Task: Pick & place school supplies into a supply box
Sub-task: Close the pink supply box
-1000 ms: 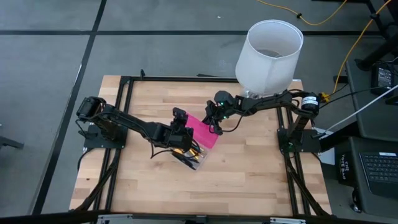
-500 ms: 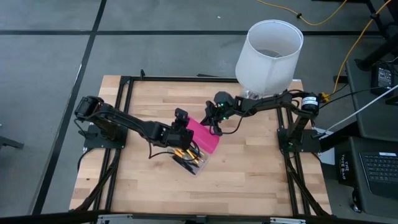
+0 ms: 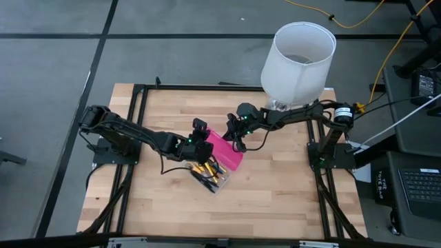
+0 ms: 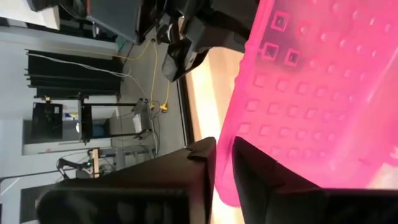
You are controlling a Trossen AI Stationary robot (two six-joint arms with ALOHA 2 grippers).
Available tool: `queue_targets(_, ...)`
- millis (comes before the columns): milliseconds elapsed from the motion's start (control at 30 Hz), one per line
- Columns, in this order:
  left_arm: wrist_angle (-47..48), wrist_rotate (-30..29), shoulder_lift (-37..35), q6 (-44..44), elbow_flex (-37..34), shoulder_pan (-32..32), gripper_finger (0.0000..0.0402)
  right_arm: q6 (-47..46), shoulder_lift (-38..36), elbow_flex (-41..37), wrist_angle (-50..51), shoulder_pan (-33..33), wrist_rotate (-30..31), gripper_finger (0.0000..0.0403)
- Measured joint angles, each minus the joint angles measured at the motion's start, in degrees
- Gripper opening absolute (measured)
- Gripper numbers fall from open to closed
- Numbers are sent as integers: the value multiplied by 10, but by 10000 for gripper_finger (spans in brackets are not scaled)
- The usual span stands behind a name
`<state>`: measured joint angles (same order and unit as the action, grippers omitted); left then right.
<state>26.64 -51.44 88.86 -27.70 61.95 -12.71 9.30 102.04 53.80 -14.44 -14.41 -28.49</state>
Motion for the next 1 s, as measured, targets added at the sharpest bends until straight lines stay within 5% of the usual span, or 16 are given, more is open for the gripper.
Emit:
queue_targets(600,1,-33,-11,-20,0,-12,111,0,0,0,0,0,0,8)
queue_targets(1000,59,60,-136,90,0,-35,111,51,0,37,0,54,0,8)
